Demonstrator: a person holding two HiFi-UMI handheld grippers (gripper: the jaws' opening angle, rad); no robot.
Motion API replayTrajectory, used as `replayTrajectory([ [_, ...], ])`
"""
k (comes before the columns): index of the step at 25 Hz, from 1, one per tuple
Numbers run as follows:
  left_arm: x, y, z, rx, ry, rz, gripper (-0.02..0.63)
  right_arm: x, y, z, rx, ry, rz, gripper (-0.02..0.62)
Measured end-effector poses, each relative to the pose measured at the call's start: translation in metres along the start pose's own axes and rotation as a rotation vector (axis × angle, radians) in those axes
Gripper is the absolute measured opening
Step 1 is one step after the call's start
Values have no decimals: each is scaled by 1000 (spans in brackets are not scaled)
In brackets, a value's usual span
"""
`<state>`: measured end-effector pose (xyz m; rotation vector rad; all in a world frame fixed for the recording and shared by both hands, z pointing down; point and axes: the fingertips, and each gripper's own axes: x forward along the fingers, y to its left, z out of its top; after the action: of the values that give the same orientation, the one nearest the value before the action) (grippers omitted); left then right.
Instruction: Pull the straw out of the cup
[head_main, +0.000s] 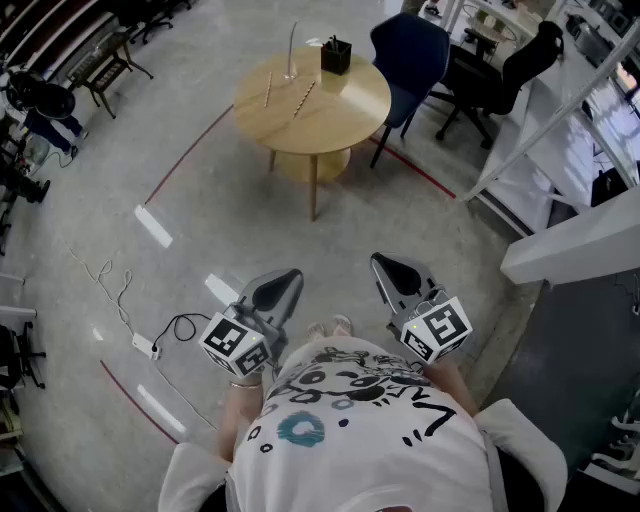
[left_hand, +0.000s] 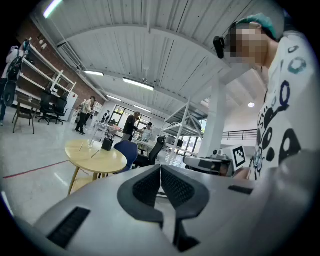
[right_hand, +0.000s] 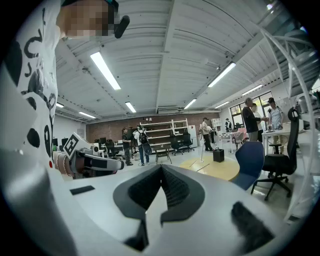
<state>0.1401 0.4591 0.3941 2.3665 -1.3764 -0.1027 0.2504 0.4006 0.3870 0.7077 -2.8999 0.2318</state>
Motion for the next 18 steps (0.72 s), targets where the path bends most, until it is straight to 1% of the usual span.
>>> replayTrajectory([
  [4, -5, 4, -1, -4, 4, -1, 17, 4, 4, 0, -2, 3, -2, 26],
  [9, -11, 10, -3, -16, 6, 0, 17, 11, 6, -2, -4, 30, -20, 26],
  [14, -20, 19, -4, -15, 19, -10, 17, 16, 9, 1, 16, -19, -56, 28],
  [18, -29, 26, -4, -15, 18, -22, 17, 21, 14, -1, 21, -18, -75, 28],
])
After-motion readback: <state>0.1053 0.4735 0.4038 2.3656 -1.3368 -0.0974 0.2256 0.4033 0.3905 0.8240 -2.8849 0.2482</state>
